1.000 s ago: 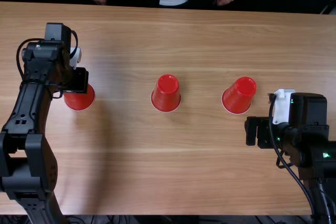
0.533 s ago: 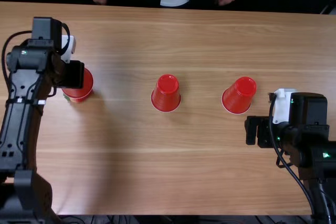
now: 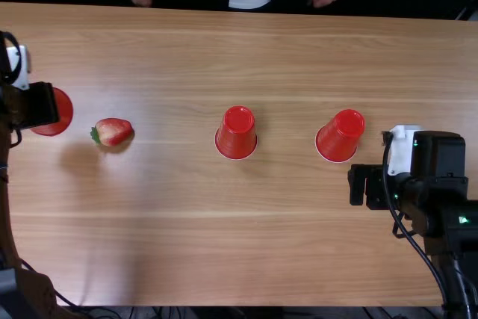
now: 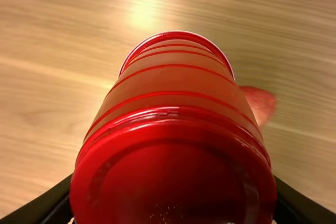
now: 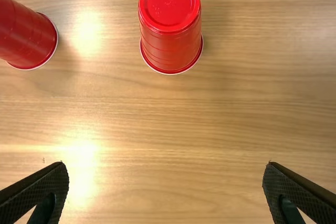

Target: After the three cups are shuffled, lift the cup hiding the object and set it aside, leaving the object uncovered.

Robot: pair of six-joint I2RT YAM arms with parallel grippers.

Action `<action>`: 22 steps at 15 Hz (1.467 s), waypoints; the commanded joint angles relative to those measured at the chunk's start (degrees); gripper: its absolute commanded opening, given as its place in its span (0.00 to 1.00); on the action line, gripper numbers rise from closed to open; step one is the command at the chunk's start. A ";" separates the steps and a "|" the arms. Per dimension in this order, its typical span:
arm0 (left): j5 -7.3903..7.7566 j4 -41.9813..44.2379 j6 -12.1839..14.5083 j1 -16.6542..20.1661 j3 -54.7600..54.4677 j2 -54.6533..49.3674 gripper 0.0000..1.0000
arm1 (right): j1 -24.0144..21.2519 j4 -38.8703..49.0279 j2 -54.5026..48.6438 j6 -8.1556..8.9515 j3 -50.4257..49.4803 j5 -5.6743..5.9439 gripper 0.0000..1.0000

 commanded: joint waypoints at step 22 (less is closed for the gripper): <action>-2.23 0.08 -4.15 9.56 -11.72 5.60 1.00 | 0.15 -0.62 0.97 0.36 3.31 -0.30 1.00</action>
